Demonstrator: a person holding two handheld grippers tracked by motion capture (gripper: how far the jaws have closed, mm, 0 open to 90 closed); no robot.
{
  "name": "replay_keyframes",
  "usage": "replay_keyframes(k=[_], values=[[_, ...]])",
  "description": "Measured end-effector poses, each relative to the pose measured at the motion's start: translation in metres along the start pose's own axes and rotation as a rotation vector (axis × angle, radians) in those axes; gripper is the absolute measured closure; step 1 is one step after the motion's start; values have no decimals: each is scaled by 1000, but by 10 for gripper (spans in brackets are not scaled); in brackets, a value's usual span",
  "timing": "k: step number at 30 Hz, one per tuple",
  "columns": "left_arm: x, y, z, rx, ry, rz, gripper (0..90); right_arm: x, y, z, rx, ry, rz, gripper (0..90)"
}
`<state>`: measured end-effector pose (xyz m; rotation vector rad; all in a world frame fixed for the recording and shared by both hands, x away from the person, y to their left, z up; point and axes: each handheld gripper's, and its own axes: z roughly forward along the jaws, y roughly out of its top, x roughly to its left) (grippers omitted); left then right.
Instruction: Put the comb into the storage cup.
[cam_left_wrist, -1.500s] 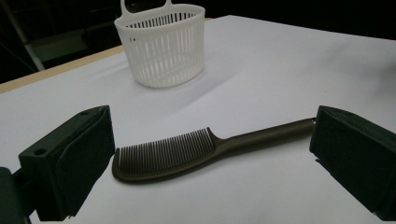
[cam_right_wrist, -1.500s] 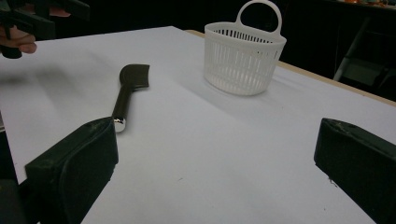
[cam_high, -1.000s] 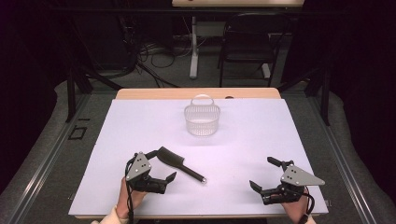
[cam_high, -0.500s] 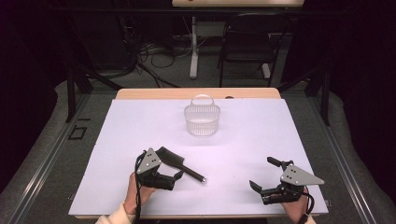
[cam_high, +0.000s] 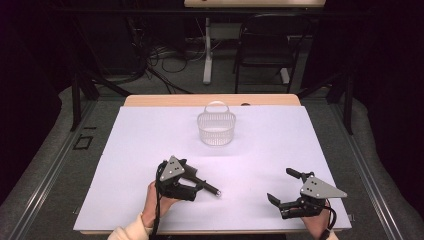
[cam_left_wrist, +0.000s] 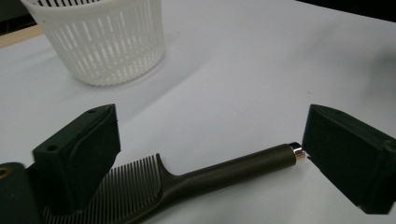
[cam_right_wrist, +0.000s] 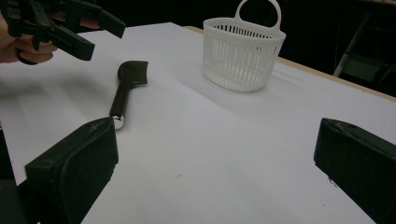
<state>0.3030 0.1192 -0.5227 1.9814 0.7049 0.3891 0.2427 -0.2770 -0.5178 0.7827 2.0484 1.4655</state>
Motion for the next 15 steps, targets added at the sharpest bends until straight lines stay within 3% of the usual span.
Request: replay_keyframes(k=[8,15], values=[[-6,3,8,19,-16,12,249,0,0,0,2,1,-1,0],[-12,3,16,36,-75,18,544,0,0,1,2,0,0,0]])
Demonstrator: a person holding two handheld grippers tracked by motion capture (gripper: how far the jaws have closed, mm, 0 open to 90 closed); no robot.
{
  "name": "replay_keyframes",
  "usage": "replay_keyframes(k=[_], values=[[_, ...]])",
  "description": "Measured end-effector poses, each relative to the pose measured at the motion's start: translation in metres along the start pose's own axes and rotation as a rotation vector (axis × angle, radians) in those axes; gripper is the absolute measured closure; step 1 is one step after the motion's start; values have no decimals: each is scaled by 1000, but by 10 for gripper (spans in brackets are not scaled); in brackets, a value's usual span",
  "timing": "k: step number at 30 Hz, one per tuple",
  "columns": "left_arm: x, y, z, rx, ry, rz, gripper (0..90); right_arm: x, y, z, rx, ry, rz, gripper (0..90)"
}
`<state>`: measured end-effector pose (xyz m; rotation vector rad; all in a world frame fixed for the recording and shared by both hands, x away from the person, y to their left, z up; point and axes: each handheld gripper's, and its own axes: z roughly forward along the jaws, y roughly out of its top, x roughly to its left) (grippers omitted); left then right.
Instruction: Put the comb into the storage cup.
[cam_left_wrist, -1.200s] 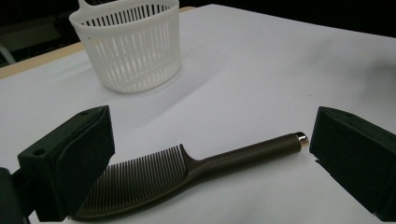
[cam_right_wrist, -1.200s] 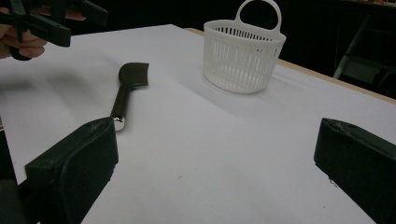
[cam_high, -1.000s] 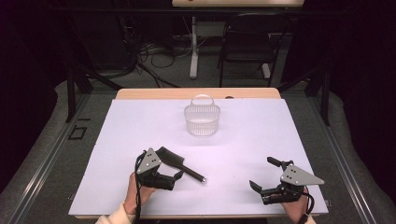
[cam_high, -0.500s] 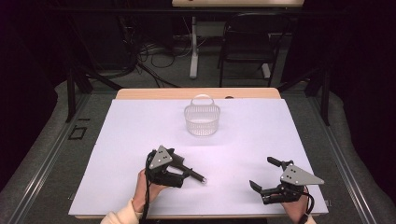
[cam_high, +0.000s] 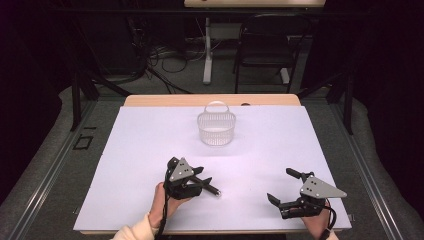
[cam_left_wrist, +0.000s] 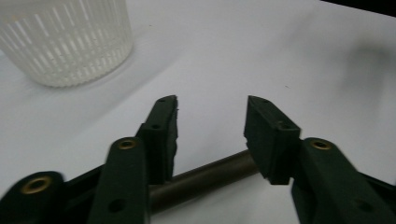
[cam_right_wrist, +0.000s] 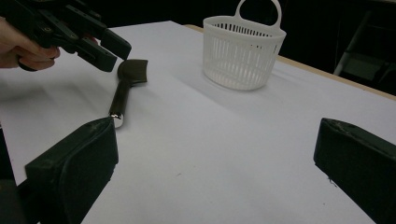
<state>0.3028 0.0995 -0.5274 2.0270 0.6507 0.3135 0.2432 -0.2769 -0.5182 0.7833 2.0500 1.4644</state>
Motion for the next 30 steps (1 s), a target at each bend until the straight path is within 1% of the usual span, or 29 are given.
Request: replay_keyframes(k=[5,7,10,12,18,19,21,23,24,29,30], values=[[-4,0,6,12,-48,14,733,0,0,0,1,0,-1,0],[-5,0,8,17,-61,18,804,0,0,0,-2,2,0,0],[-7,0,10,20,-73,12,894,0,0,1,-1,3,-1,0],[-7,0,11,24,-77,13,899,0,0,1,0,4,0,0],[-9,0,17,46,-83,-2,900,-1,0,1,1,5,-1,0],[-9,0,18,55,-88,-2,900,-1,0,1,1,5,-1,0],[-9,0,20,60,-87,1,900,0,0,1,1,5,0,0],[-10,0,22,64,-87,-4,900,0,0,1,3,6,2,0],[-11,0,24,76,-88,-8,900,0,0,1,3,6,2,0],[-11,1,28,96,-84,-15,900,-1,0,1,4,7,1,0],[-12,2,30,103,-85,-29,900,-1,0,1,7,9,1,0]])
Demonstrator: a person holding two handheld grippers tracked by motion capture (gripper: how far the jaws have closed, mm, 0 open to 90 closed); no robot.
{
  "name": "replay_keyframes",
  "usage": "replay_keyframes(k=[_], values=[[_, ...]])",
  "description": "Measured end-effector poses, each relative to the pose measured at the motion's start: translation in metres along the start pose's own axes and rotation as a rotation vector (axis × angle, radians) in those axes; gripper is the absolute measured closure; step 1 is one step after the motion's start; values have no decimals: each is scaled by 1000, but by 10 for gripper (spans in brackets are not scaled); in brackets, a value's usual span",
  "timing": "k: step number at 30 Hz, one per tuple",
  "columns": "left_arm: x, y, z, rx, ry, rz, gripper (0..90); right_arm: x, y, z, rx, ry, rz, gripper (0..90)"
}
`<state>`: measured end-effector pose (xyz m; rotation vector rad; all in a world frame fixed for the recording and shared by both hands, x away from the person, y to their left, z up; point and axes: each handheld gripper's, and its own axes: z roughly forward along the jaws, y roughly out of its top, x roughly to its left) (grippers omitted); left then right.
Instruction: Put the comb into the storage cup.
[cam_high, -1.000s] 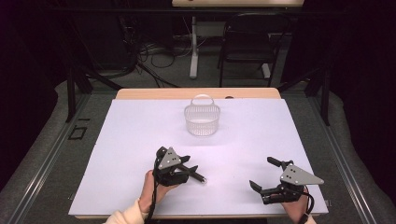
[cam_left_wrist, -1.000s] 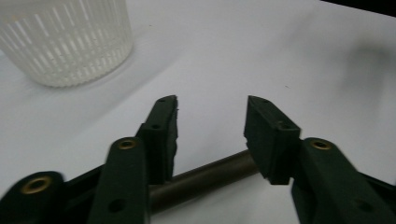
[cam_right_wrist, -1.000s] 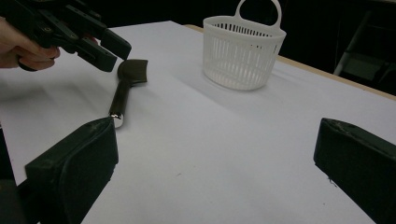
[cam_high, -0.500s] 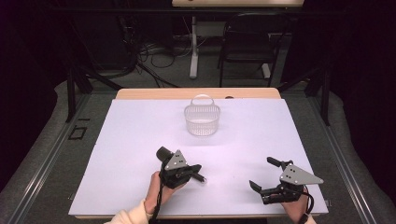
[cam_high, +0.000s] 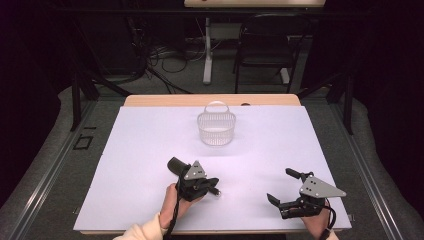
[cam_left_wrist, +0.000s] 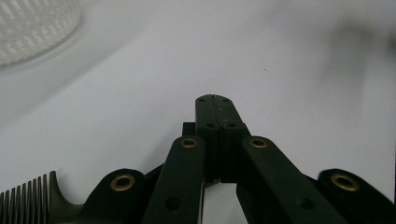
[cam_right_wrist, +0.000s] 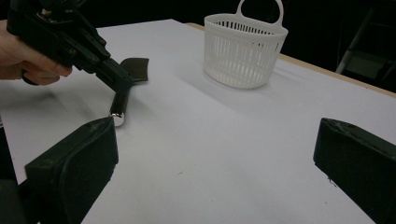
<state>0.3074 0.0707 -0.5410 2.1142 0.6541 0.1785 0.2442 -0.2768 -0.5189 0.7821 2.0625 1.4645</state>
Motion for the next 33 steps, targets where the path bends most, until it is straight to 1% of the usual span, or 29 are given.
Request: replay_keyframes(k=[2,4,8,11,14,17,18,20,22,28,29,33], values=[[0,1,1,6,4,4,900,0,0,0,1,0,0,0],[-1,2,3,13,2,-2,900,0,0,0,2,0,0,0],[-4,5,8,36,-1,6,900,0,0,0,2,0,0,0],[-5,6,11,45,-2,8,900,0,0,0,-2,-3,0,0],[-7,7,15,68,2,14,900,0,0,0,1,0,0,0],[-8,8,18,80,8,12,900,0,0,0,-1,0,0,0],[-8,8,18,80,8,12,900,0,0,0,0,0,2,0],[-8,9,20,95,5,12,900,0,0,0,-1,0,1,0],[-9,9,21,122,2,23,900,0,0,0,0,1,1,0],[-12,10,24,148,-3,32,900,0,0,0,1,2,0,0],[-12,10,24,161,-2,41,900,0,0,0,2,2,1,0],[-13,11,24,175,3,42,900,0,0,0,2,2,0,0]])
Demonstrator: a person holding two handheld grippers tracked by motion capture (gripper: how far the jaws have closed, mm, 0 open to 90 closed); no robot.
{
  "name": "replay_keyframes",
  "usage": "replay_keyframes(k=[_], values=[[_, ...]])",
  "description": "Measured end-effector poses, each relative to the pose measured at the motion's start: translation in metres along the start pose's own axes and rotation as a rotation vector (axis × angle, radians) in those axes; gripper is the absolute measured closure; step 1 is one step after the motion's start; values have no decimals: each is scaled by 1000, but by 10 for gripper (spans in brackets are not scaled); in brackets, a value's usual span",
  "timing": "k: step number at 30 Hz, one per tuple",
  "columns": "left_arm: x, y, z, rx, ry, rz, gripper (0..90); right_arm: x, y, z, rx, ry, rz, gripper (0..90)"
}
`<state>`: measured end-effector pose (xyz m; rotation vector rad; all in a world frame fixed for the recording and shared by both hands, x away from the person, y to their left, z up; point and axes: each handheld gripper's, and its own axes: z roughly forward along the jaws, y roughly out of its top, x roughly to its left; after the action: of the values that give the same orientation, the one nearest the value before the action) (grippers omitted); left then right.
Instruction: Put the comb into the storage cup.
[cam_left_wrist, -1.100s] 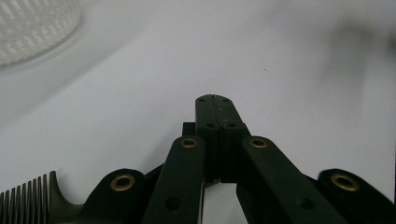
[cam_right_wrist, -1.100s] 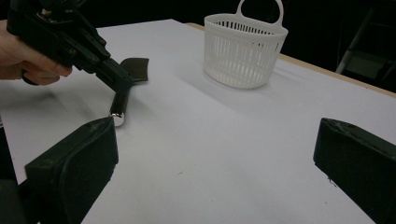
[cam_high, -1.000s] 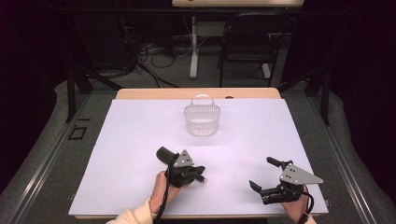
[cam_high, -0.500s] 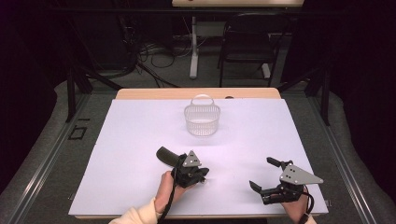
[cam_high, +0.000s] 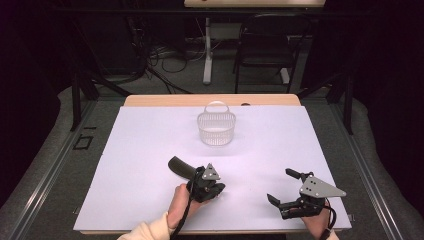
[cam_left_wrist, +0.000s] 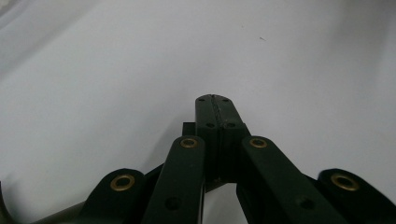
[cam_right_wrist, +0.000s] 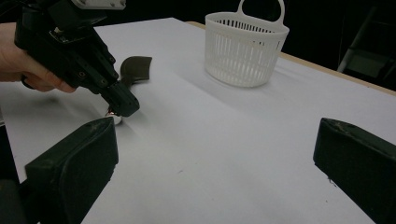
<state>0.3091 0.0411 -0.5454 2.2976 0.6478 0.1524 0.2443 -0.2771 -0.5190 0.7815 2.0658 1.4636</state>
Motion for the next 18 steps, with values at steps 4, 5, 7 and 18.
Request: replay_keyframes(k=[4,5,7,18], values=[[1,-1,-2,18,-8,-1,900,0,0,0,0,0,2,0],[1,-1,-3,22,-13,-1,900,0,0,-1,0,-1,4,0],[1,-1,-4,25,-14,0,900,0,0,-1,0,-1,2,0],[0,-1,-8,51,-50,3,900,-1,0,-1,-2,0,3,0]])
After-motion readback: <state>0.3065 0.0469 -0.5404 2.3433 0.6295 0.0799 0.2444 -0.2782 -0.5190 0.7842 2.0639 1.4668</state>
